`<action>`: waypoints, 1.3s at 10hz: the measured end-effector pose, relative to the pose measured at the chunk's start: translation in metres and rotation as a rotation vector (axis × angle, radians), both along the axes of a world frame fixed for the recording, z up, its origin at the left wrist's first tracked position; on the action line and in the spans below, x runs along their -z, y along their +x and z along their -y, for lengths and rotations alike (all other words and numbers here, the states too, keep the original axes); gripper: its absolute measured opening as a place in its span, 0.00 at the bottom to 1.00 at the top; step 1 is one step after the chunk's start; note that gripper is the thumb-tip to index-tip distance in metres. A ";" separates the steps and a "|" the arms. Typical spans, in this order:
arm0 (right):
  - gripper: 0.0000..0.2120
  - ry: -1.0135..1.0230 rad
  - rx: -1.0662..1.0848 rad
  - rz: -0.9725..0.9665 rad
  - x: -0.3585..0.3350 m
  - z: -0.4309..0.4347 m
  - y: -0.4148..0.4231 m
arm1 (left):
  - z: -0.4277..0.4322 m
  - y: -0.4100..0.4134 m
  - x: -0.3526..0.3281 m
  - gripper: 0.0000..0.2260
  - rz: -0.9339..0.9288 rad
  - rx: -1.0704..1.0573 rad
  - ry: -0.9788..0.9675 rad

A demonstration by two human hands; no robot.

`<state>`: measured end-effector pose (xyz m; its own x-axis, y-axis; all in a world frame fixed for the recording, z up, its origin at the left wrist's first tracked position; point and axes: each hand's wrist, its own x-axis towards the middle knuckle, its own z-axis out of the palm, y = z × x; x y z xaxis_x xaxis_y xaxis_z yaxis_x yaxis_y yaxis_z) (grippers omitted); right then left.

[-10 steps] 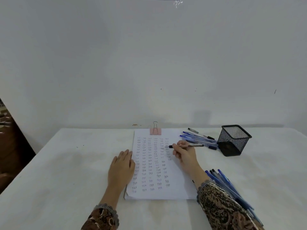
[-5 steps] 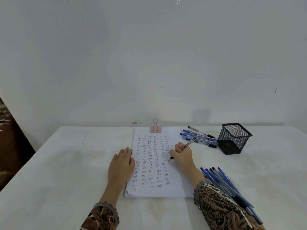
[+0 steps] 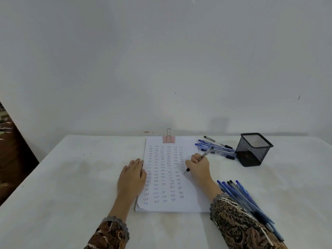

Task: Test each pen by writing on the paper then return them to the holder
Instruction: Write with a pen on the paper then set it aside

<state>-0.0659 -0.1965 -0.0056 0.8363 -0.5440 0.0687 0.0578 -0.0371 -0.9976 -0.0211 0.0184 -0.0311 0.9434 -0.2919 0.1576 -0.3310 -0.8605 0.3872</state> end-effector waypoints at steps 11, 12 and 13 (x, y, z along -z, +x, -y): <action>0.21 0.536 0.088 0.018 -0.010 0.021 -0.003 | -0.002 0.001 0.001 0.21 -0.005 0.025 -0.018; 0.23 0.731 0.080 0.124 -0.022 0.028 -0.004 | -0.002 0.000 0.002 0.21 -0.006 0.020 -0.013; 0.23 0.741 0.086 0.219 -0.034 0.021 -0.001 | -0.001 0.001 0.002 0.21 -0.006 0.015 -0.005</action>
